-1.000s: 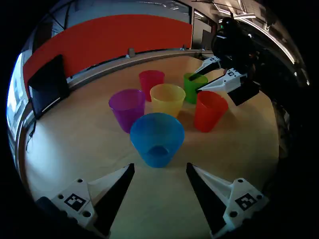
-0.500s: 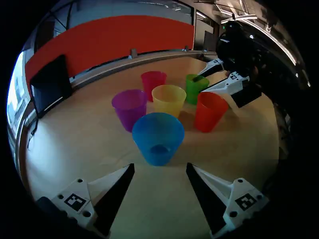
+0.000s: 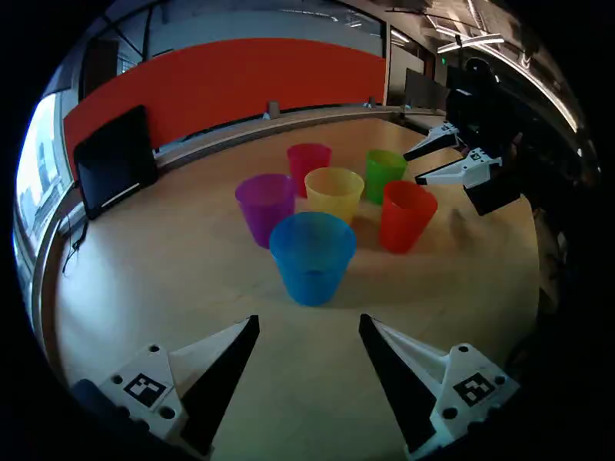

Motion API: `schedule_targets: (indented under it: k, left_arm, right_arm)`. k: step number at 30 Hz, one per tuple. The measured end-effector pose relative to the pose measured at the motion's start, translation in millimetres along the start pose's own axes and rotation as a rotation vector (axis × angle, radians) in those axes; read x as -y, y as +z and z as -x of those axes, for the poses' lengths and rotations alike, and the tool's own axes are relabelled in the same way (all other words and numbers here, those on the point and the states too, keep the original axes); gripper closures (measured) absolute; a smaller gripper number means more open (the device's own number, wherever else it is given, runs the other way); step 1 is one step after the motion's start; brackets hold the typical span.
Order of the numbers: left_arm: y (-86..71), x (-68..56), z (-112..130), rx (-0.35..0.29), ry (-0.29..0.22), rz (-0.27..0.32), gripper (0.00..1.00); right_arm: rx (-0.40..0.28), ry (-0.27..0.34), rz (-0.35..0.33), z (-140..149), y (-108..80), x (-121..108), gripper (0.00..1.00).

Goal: Pour water

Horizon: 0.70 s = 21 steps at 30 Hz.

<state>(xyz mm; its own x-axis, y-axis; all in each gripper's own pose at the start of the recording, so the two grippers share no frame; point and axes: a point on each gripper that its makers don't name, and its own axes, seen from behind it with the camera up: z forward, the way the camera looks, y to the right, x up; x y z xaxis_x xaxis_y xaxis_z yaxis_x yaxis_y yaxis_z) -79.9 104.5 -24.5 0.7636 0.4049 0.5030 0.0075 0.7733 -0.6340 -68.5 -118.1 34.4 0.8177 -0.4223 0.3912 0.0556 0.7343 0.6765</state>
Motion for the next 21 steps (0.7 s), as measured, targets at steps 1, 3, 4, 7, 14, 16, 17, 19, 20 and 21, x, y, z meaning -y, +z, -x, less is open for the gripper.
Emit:
schedule_targets:
  k: [1,3,4,7,14,16,17,19,20,21]
  left_arm:
    - [-2.4,0.1,1.0,-0.003,-0.003,-0.005,0.03]
    - [-7.5,0.4,3.0,-0.008,-0.008,-0.017,0.03]
    - [-9.6,0.5,4.1,-0.01,-0.009,-0.023,0.03]
    - [-16.4,0.5,6.6,-0.02,-0.009,-0.038,0.03]
    - [-28.3,1.6,7.5,-0.041,-0.016,-0.069,0.03]
    - [-31.2,3.8,6.8,-0.048,-0.023,-0.082,0.03]
    - [-32.7,5.3,6.0,-0.053,-0.028,-0.088,0.03]
    - [-35.8,8.7,3.6,-0.069,-0.04,-0.102,0.04]
    - [-37.2,10.4,2.0,-0.079,-0.047,-0.109,0.04]
    - [-38.8,12.5,0.3,-0.091,-0.055,-0.117,0.03]
  right_arm:
    - [-0.006,0.002,0.005,0.1,-4.1,0.4,0.01]
    - [-0.018,0.005,0.015,0.2,-12.6,1.2,0.01]
    - [-0.022,0.008,0.018,0.6,-16.4,1.9,0.01]
    - [-0.036,0.016,0.028,2.1,-27.9,3.6,0.01]
    - [-0.062,0.027,0.065,4.6,-47.6,5.9,0.01]
    - [-0.075,0.033,0.081,3.8,-52.4,5.3,0.01]
    - [-0.083,0.036,0.09,2.8,-54.7,4.4,0.01]
    - [-0.103,0.042,0.112,0.2,-59.7,2.1,0.01]
    - [-0.114,0.046,0.123,-1.3,-62.2,0.7,0.01]
    - [-0.126,0.049,0.136,-3.1,-65.0,-0.8,0.01]
